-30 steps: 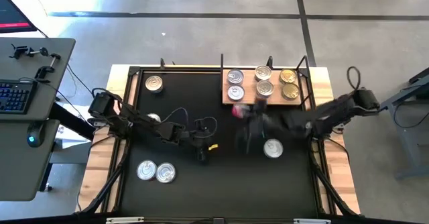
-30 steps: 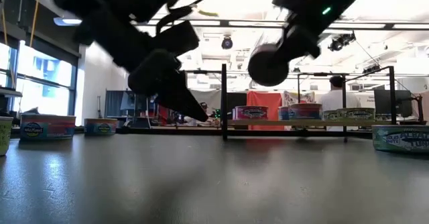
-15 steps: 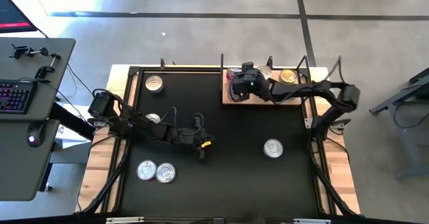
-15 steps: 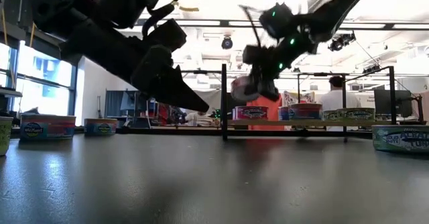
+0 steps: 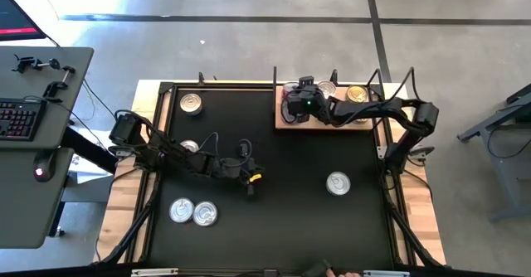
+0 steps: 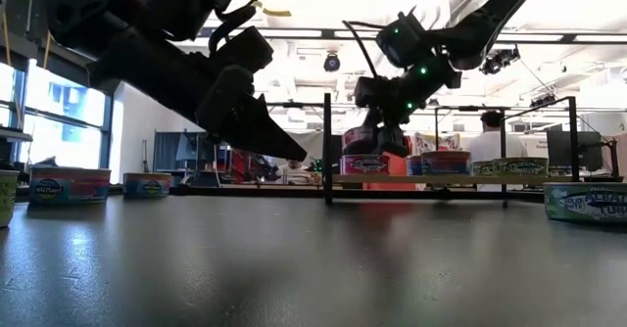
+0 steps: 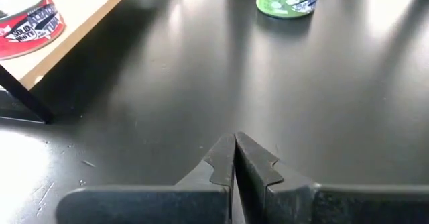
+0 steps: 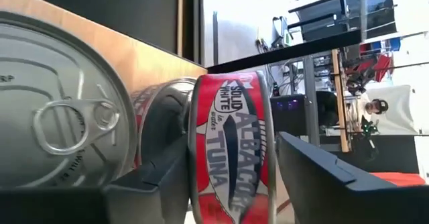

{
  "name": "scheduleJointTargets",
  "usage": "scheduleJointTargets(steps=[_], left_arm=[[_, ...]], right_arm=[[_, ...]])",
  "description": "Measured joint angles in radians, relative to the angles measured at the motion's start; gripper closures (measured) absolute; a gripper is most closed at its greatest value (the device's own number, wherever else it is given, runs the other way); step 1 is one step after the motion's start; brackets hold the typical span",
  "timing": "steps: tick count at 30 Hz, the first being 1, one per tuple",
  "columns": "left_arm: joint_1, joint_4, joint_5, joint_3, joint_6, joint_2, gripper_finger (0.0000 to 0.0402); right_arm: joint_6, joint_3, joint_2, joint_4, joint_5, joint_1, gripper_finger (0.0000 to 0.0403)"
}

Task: Stack canned seafood by type on shelf
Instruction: Stack the red tuna can on top of the other red tuna can on the shelf

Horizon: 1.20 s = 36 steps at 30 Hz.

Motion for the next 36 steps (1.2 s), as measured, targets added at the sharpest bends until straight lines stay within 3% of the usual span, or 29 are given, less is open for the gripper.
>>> scheduleJointTargets(steps=[9, 18, 22, 26, 28, 30, 33, 36], left_arm=[[0.0, 0.003, 0.0, 0.0, 0.0, 0.0, 0.0399], [-0.001, 0.022, 0.001, 0.0, -0.001, 0.0, 0.0399], [-0.002, 0.023, 0.008, 0.0, -0.002, 0.0, 0.0399], [-0.002, 0.023, 0.008, 0.0, -0.002, 0.0, 0.0399], [-0.002, 0.035, 0.008, 0.0, -0.001, 0.0, 0.0399], [-0.003, 0.063, 0.008, 0.0, 0.005, -0.003, 0.0399], [-0.023, 0.107, -0.019, 0.01, 0.082, -0.047, 0.0399], [-0.075, 0.056, -0.118, 0.011, 0.164, -0.157, 0.0399]], right_arm=[[0.03, 0.0, -0.101, -0.079, -0.047, 0.005, 0.0196], [0.148, 0.0, -0.115, -0.141, -0.115, 0.009, 0.0195], [0.239, 0.003, -0.128, -0.157, -0.137, 0.013, 0.0195], [0.411, 0.08, -0.155, -0.332, -0.189, -0.021, 0.0206], [0.524, 0.131, -0.158, -0.413, -0.243, -0.04, 0.0216], [0.717, 0.146, -0.159, -0.397, -0.374, -0.052, 0.0228], [1.025, 0.086, -0.16, -0.149, -0.616, -0.014, 0.0247], [1.079, 0.01, -0.174, 0.009, -0.668, 0.101, 0.0266]])
